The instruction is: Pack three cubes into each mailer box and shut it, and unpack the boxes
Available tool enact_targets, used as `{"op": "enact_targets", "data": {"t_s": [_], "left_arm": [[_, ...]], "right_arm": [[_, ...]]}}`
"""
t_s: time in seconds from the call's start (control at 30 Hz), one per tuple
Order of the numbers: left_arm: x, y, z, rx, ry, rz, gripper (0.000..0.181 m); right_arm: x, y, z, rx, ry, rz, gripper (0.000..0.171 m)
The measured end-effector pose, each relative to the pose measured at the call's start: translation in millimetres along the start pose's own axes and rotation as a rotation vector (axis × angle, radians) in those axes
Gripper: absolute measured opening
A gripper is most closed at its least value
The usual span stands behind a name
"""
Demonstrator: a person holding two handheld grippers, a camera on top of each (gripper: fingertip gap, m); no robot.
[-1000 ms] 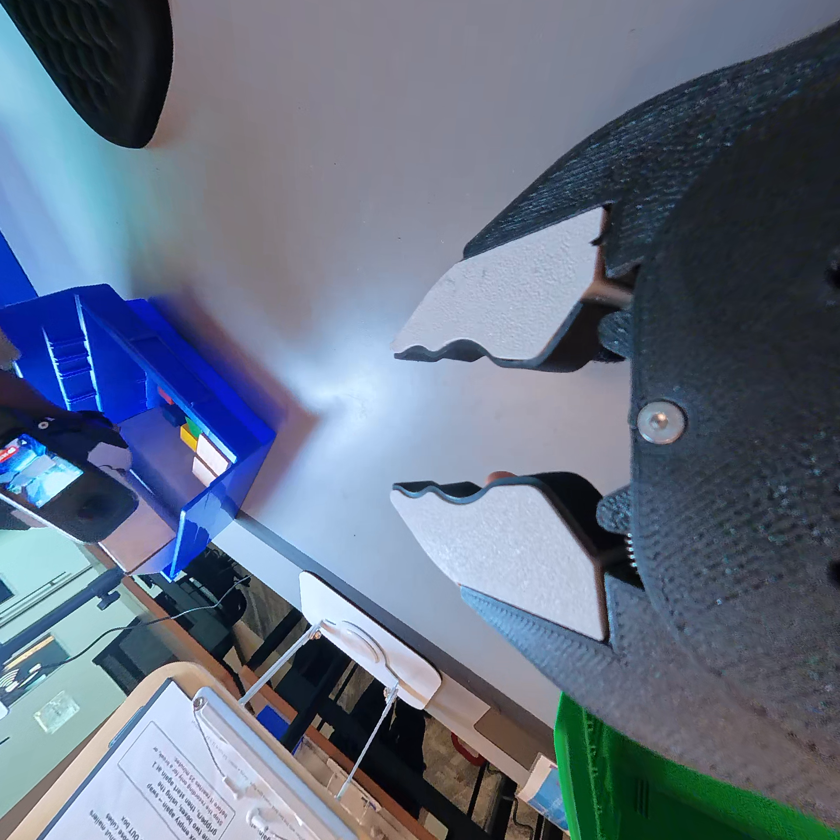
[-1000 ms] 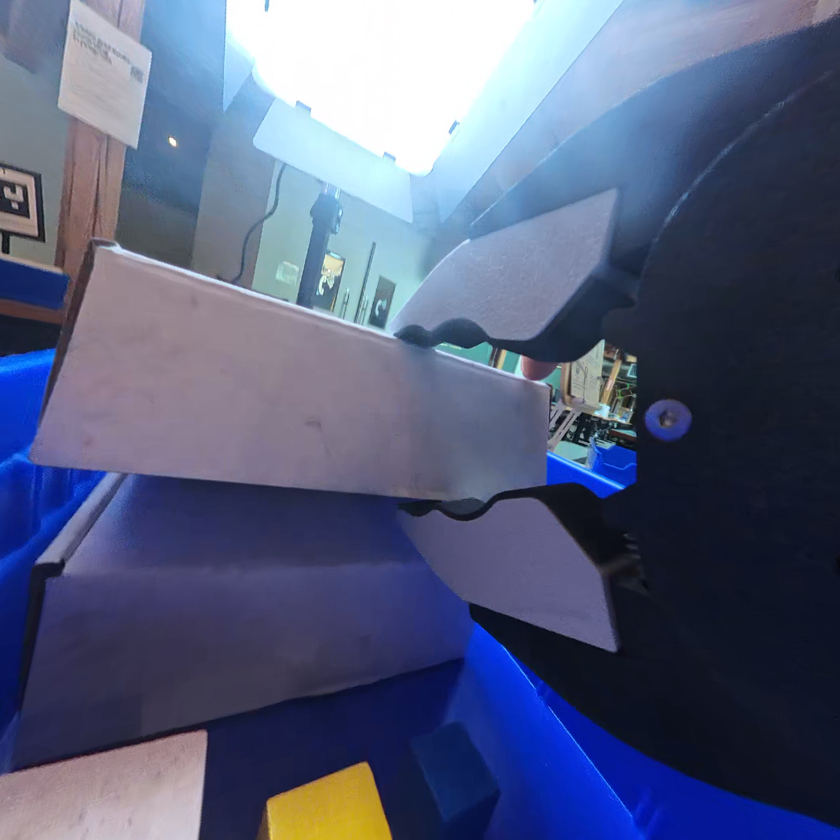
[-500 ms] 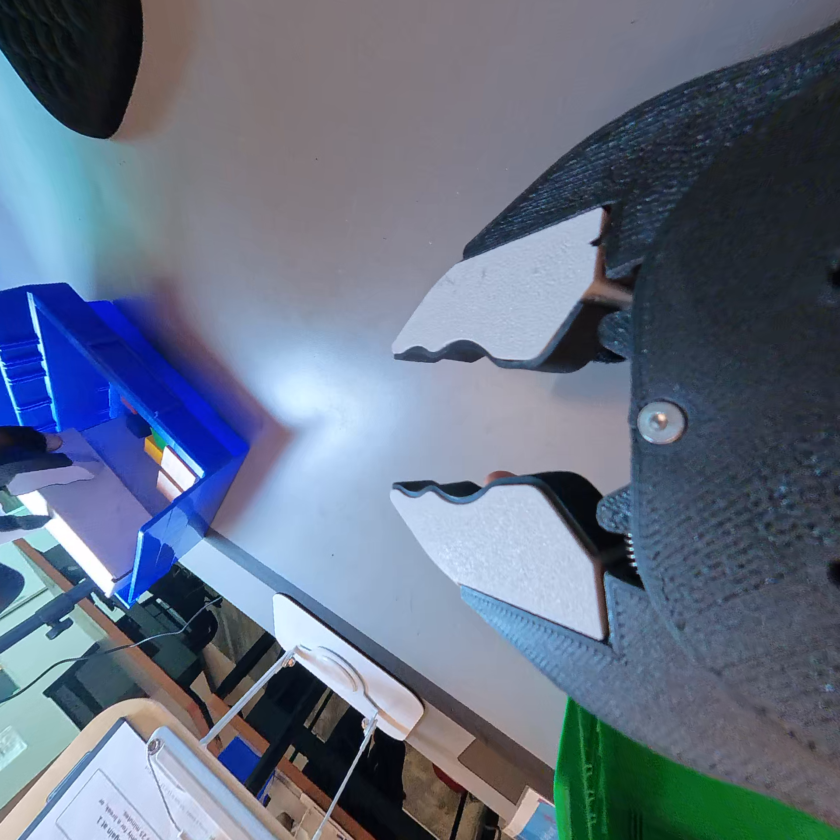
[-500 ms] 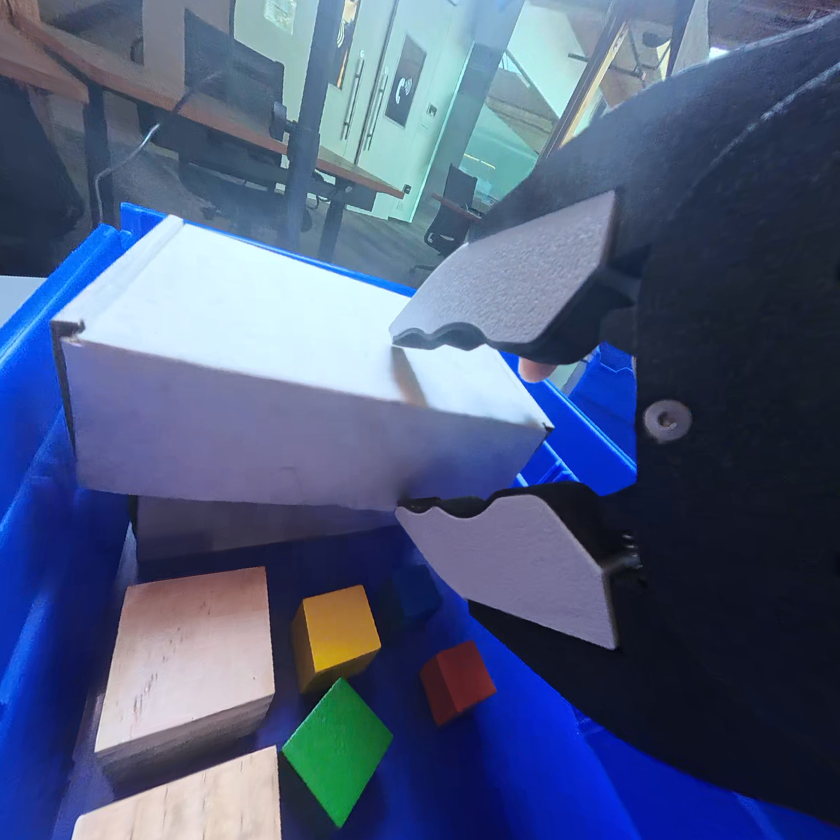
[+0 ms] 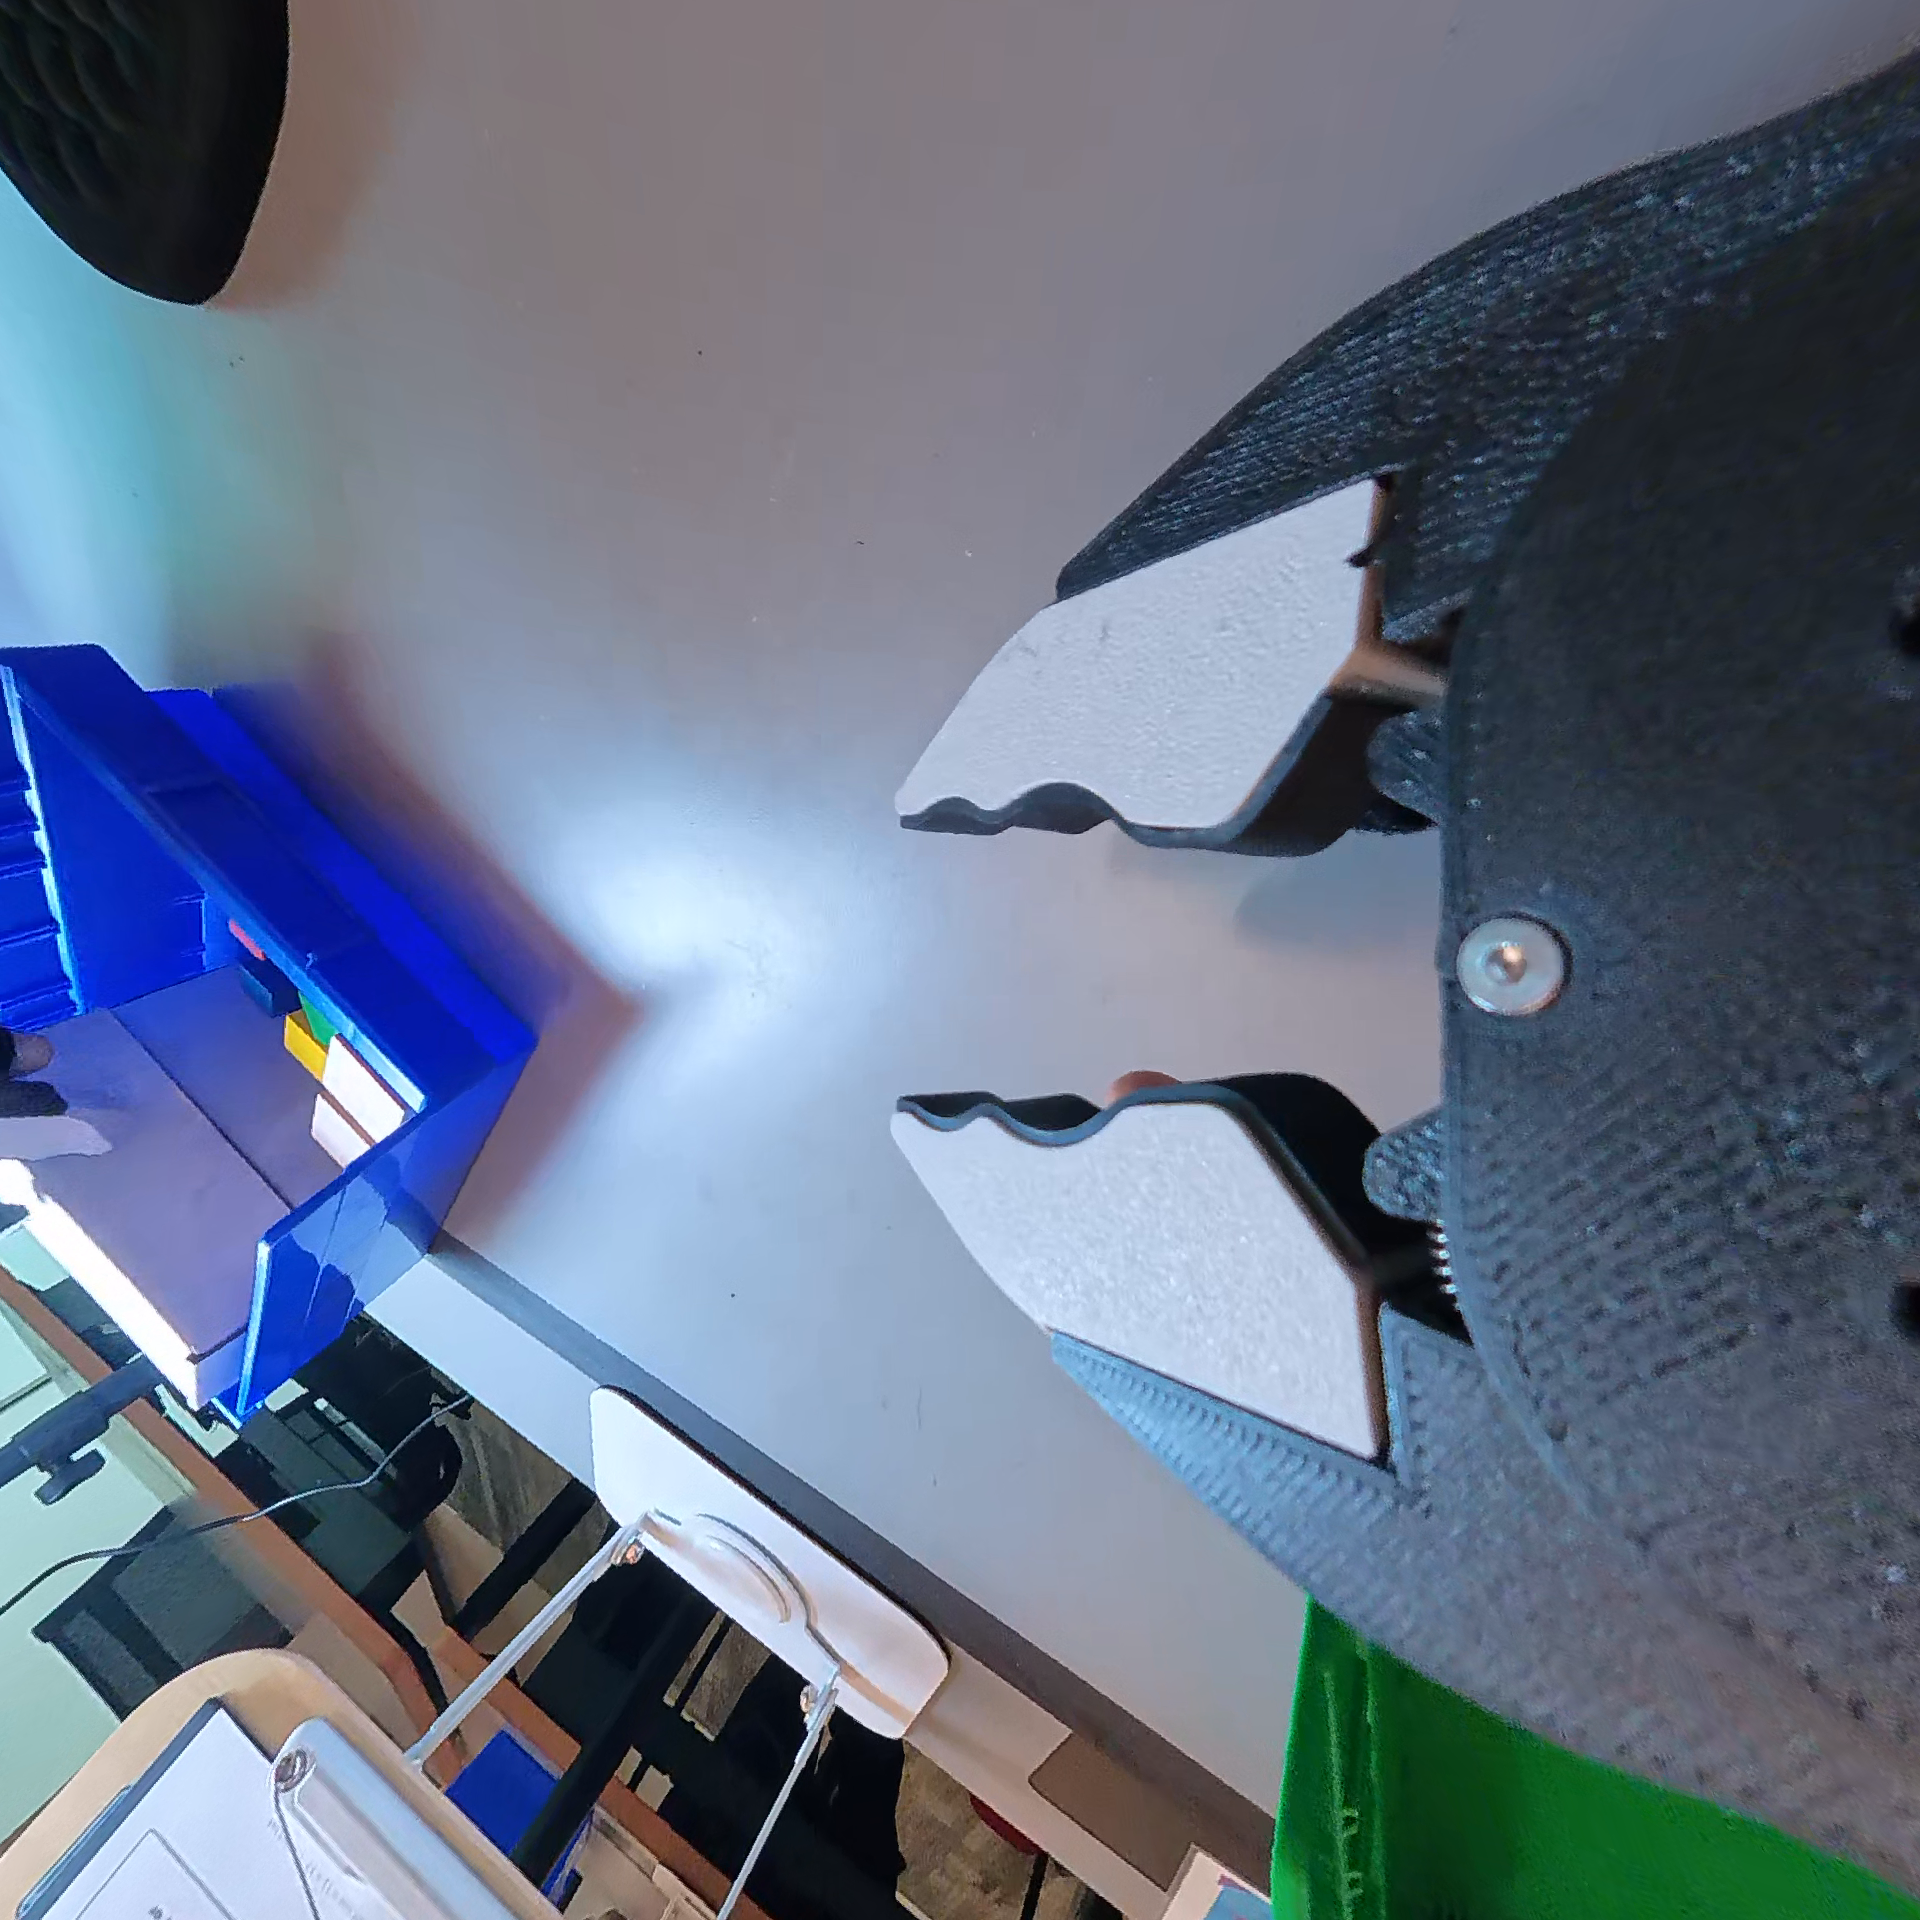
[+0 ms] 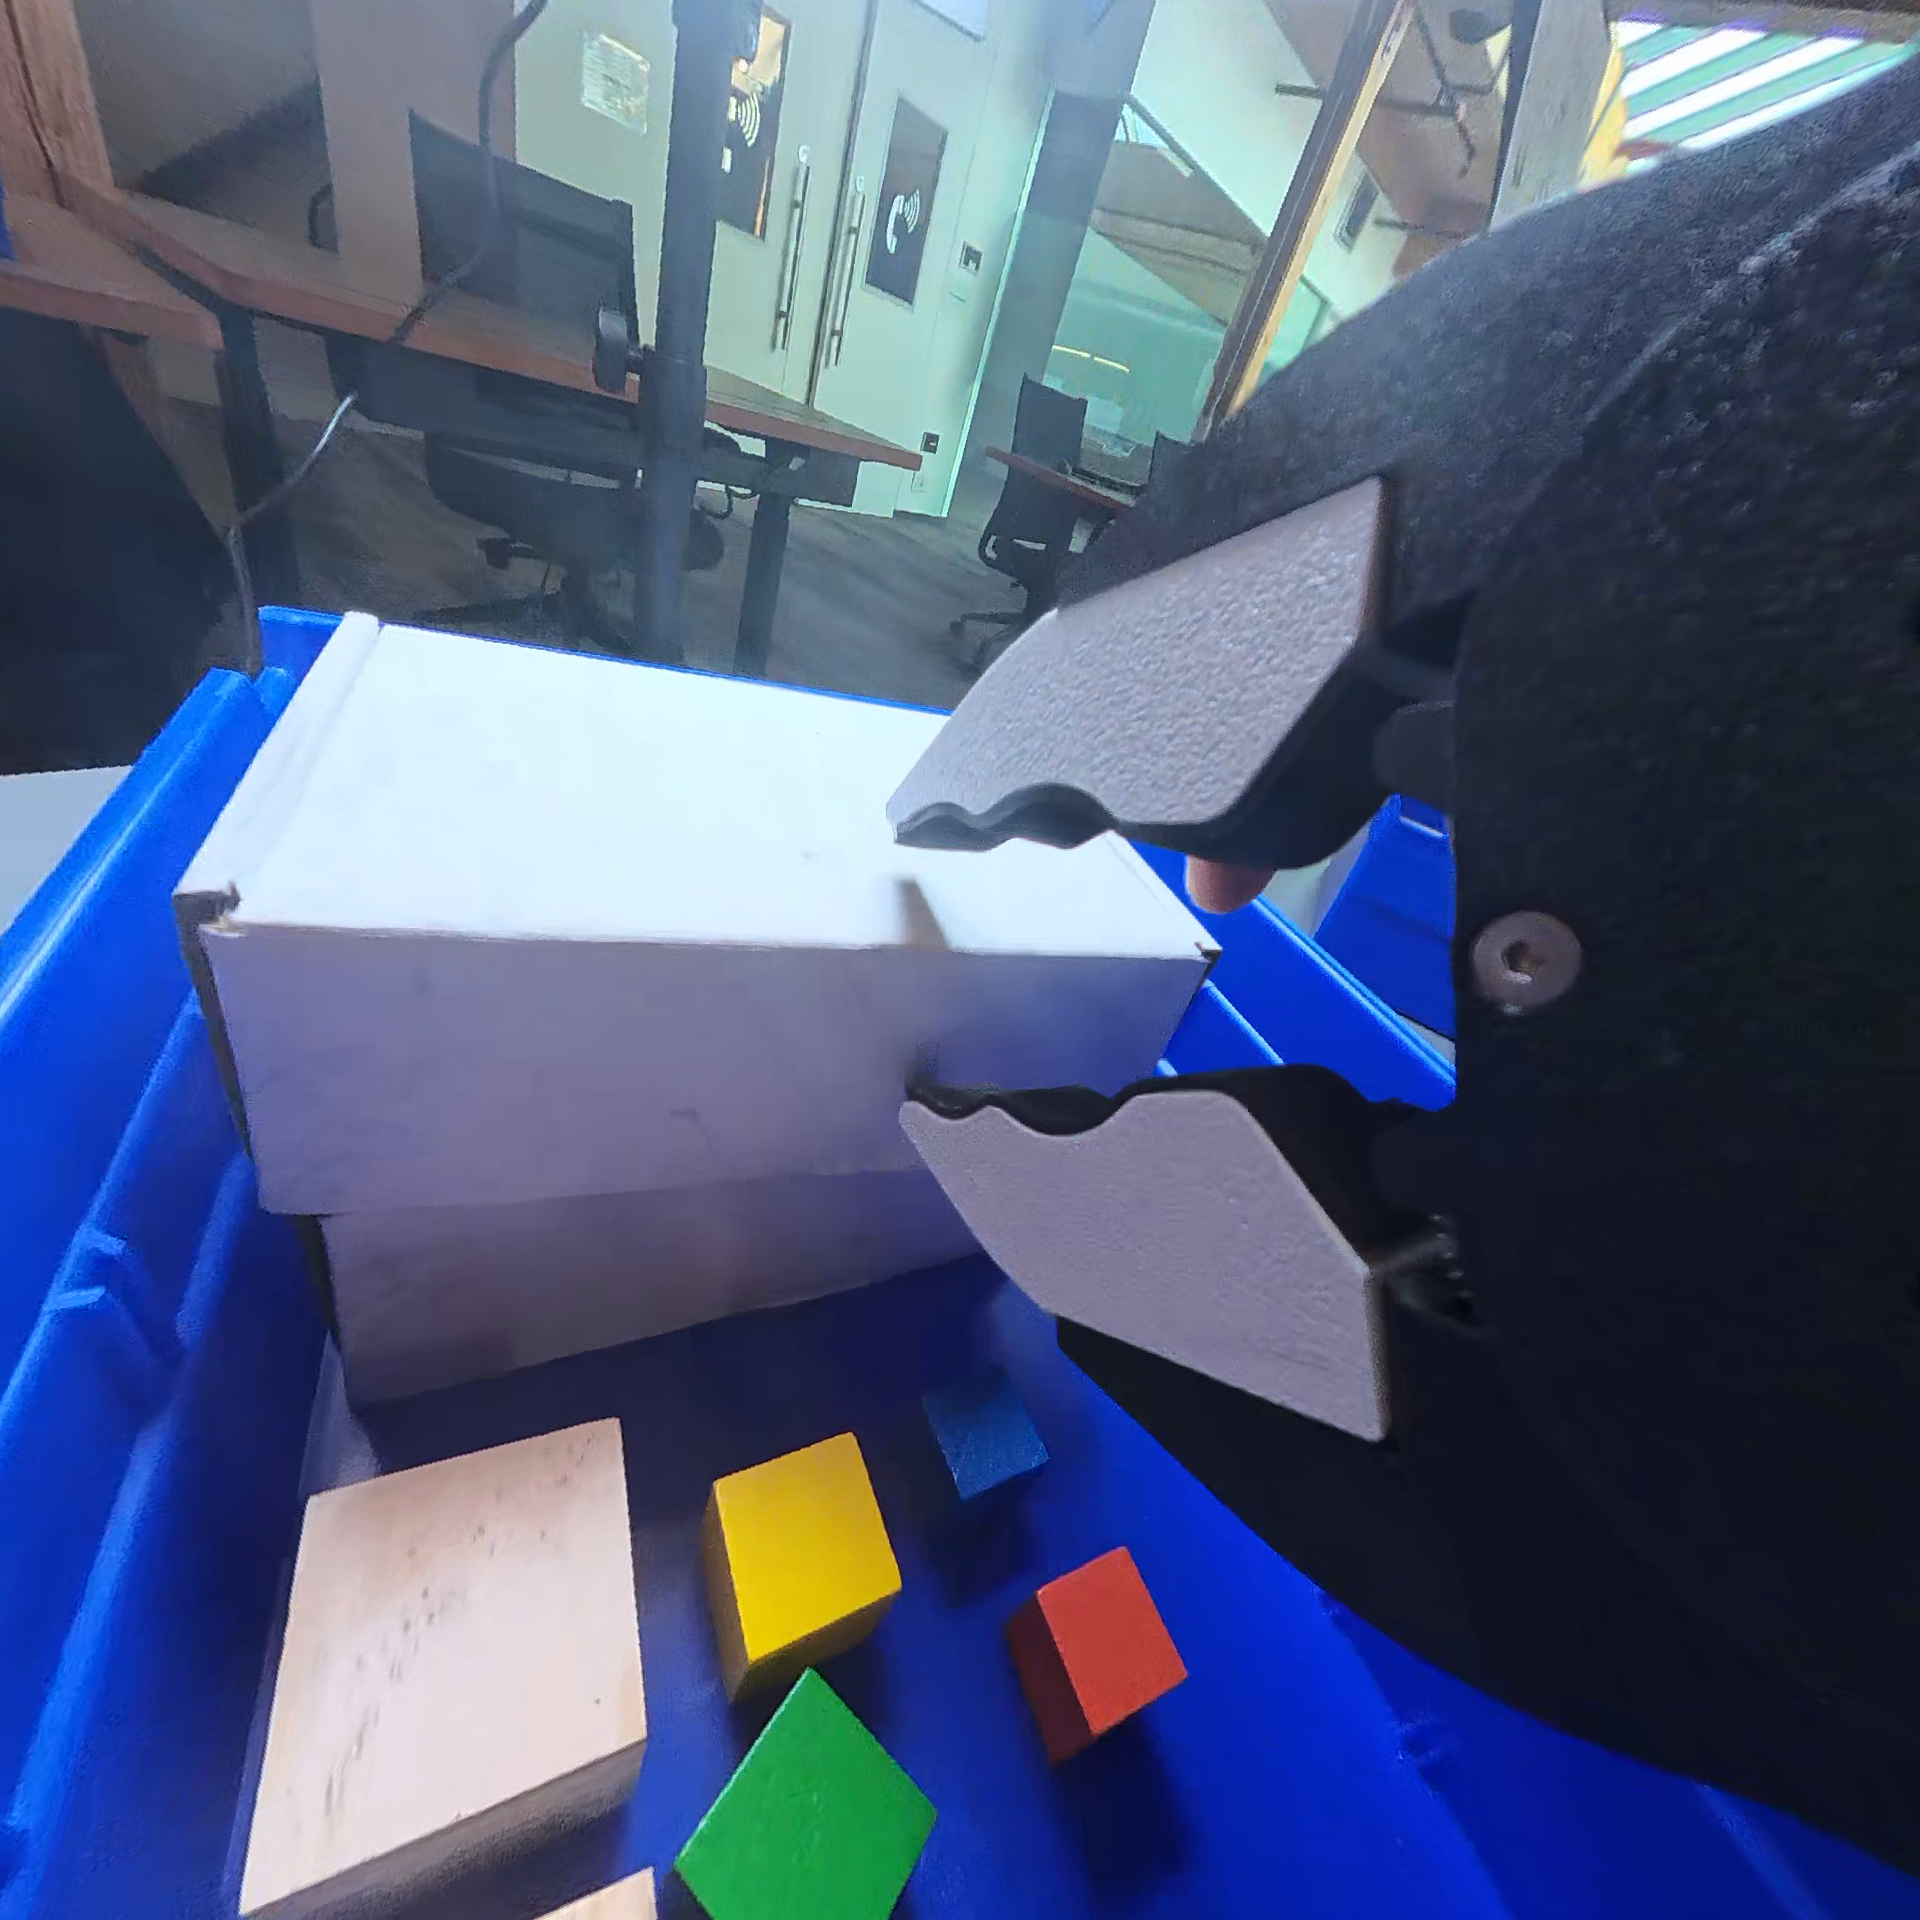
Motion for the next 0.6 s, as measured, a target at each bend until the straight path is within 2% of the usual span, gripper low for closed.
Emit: {"op": "enact_targets", "data": {"t_s": [0.13,0.23,0.3,0.37,0.47,0.53,0.6], "left_arm": [[0.5,-1.5,-0.1,0.019,0.0,-0.004,0.052],[5.4,-6.2,-3.0,0.014,-0.041,-0.005,0.055],[13.5,-11.7,-5.9,-0.002,-0.065,-0.025,0.056],[25.3,-19.8,-10.0,-0.029,-0.091,-0.063,0.056],[46.5,-41.3,-17.8,-0.076,-0.131,-0.146,0.057],[63.6,-61.3,-19.8,-0.073,-0.115,-0.234,0.057],[81.2,-79.1,-13.1,0.018,-0.108,-0.3,0.06]], "right_arm": [[-0.4,11.1,2.6,0.032,-0.044,0.049,0.041],[-1.9,-4.8,-2.0,-0.039,0.048,0.103,0.043],[1.4,-32.8,-10.7,-0.181,0.161,0.134,0.046],[12.3,-72.0,-21.1,-0.415,0.332,0.126,0.049],[45.0,-129.4,-22.1,-0.794,0.679,-0.002,0.05],[73.2,-149.8,-13.6,-0.92,0.799,-0.065,0.049],[101.2,-158.8,-5.4,-0.945,0.794,-0.076,0.049]]}}
Point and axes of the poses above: each gripper's, where its closed fingertips meet, y out along the fingers, z out of its underside, x = y × z across the jaws, the point moved 7 cm from there along -y, back along the fingers, and after that the axes turned 11 degrees about -y, right-handed, at the moved point
